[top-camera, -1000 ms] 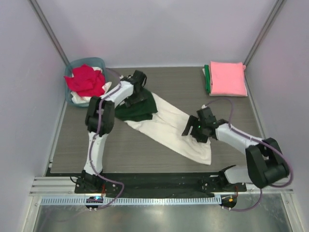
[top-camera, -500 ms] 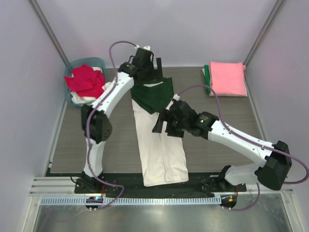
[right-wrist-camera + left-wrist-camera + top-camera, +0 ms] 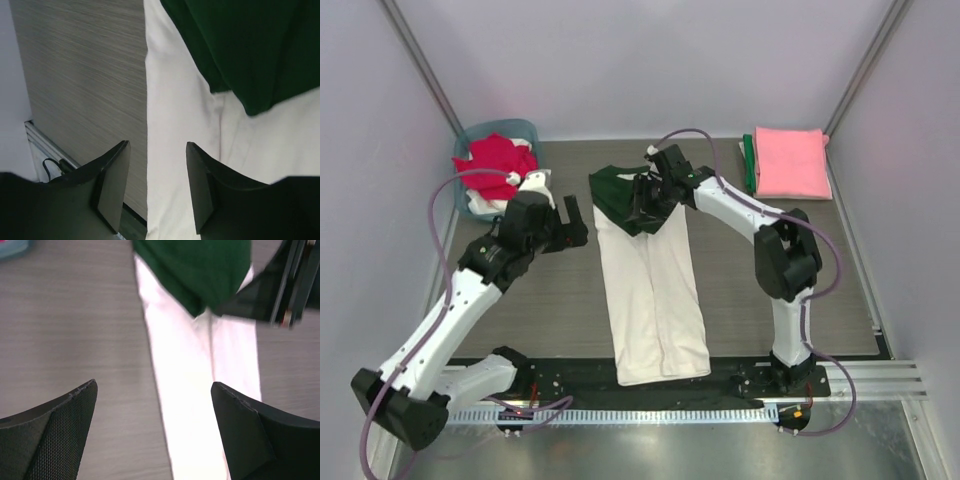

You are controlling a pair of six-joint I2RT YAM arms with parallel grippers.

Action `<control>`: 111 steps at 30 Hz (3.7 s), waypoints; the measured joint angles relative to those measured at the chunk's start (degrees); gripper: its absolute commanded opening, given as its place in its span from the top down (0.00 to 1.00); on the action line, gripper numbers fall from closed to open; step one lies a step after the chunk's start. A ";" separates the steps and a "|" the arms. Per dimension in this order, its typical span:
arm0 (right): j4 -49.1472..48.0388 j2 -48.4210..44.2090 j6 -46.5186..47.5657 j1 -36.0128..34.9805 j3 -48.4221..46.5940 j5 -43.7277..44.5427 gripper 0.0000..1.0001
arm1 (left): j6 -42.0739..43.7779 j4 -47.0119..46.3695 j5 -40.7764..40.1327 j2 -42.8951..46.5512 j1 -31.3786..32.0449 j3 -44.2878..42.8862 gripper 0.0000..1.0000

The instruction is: Fold and stack the t-shirts

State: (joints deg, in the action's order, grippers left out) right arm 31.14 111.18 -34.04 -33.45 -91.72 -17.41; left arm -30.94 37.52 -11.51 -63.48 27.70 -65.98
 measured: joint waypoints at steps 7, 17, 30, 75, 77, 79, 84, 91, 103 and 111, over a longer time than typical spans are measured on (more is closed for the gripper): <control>-5.73 18.67 2.05 4.66 -11.91 -12.39 0.70 | -1.40 5.31 -2.56 16.57 0.02 10.75 0.05; -17.03 32.52 -6.51 10.10 -18.84 -23.52 0.78 | -1.75 8.11 -4.31 24.09 0.02 15.45 0.05; -32.20 41.79 -21.81 12.33 -32.24 -24.92 0.14 | -5.90 8.70 -1.68 20.06 0.02 17.05 0.07; -15.76 -45.48 -24.28 -9.57 67.98 5.73 0.71 | -38.12 -9.88 22.69 21.90 1.57 50.75 0.43; -16.24 -45.24 -24.35 -9.57 68.28 5.81 0.85 | -38.73 -10.36 22.71 21.66 2.14 51.06 0.45; -16.50 -45.05 -24.41 -9.57 68.63 5.84 0.90 | -39.45 -11.26 22.77 21.14 2.93 51.36 0.47; -17.03 -44.98 -24.59 -9.57 69.29 5.92 0.99 | -41.11 -13.99 22.25 18.21 5.95 51.45 0.54; -17.51 -44.94 -24.59 -9.57 69.55 5.73 0.99 | -43.80 -19.32 21.62 12.04 10.54 51.28 0.90; -11.30 -52.74 -24.61 -9.64 68.74 6.93 0.99 | -43.67 -10.93 14.80 12.98 15.63 43.10 1.00; -4.15 -53.72 -21.68 -9.22 58.07 12.48 0.99 | -38.16 -1.22 6.73 10.67 15.78 27.58 1.00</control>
State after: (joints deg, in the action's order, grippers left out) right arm 26.98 57.45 -55.72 -42.68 -33.65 -4.93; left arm -69.10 36.29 -4.78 -52.82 43.48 -38.39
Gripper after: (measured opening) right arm 0.065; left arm 0.010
